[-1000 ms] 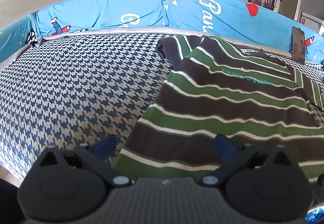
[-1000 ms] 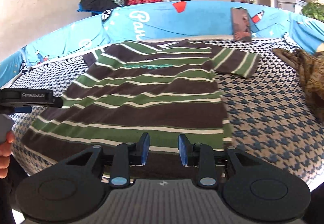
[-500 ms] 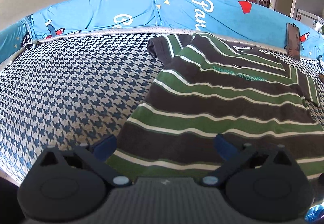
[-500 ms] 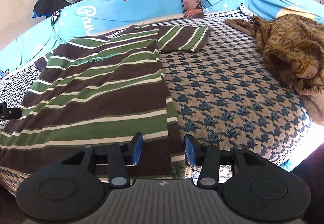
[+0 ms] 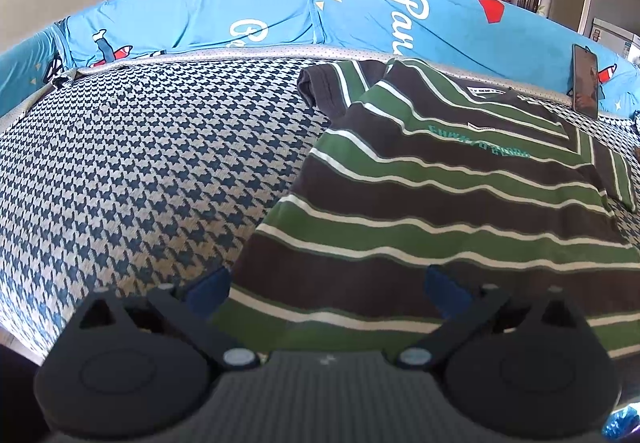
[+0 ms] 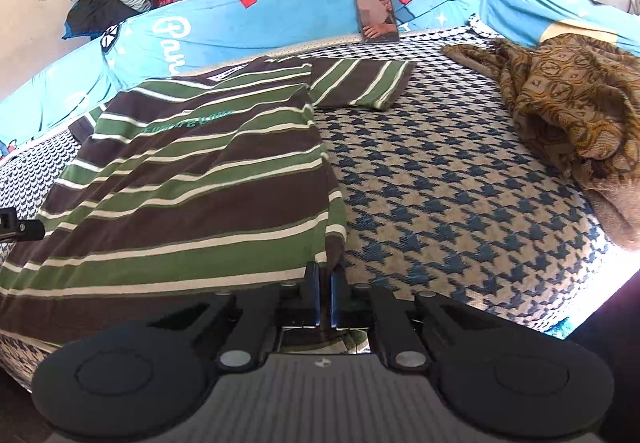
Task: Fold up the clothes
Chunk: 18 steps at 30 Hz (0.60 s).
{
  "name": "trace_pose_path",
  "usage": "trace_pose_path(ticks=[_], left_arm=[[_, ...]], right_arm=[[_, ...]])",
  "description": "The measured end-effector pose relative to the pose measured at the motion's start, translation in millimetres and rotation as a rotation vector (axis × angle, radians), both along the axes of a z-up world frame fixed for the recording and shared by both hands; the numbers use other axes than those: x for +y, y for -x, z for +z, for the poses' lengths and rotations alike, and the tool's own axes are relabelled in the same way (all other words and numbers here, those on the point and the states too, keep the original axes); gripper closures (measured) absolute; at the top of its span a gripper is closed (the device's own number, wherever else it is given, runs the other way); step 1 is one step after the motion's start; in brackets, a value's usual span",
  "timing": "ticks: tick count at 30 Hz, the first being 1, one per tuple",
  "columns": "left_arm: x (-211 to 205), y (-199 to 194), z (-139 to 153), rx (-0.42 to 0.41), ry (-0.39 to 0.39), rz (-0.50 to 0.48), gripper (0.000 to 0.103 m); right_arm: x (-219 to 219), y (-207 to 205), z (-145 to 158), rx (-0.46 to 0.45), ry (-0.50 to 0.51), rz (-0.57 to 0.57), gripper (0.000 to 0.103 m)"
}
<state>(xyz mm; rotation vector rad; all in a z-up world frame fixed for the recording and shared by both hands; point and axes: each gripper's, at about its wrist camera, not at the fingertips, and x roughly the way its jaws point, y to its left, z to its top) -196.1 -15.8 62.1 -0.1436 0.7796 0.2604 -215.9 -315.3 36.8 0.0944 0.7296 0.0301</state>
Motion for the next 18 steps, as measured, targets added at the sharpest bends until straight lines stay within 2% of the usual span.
trace_pose_path(ticks=[5,8,10,11,14,18], left_arm=[[1,0,0,0.003,0.004,0.004,0.0],[0,1,0,0.003,0.004,-0.001,0.0],[0,2,1,0.0,0.007,-0.001,0.0],[0,2,1,-0.001,0.011,0.0,0.0],[1,1,1,0.004,0.022,0.005,0.0],[1,1,0,0.007,0.023,0.007,0.0]], right_arm=[[-15,10,5,0.011,0.022,-0.094,0.099],[-18,8,0,0.027,0.099,-0.17,0.102],[-25,7,0,0.038,0.064,-0.206,0.099],[-27,10,3,0.014,0.029,-0.188,0.099],[-16,16,11,-0.062,0.038,-0.116,0.097],[-3,13,10,-0.051,0.011,-0.033,0.096]])
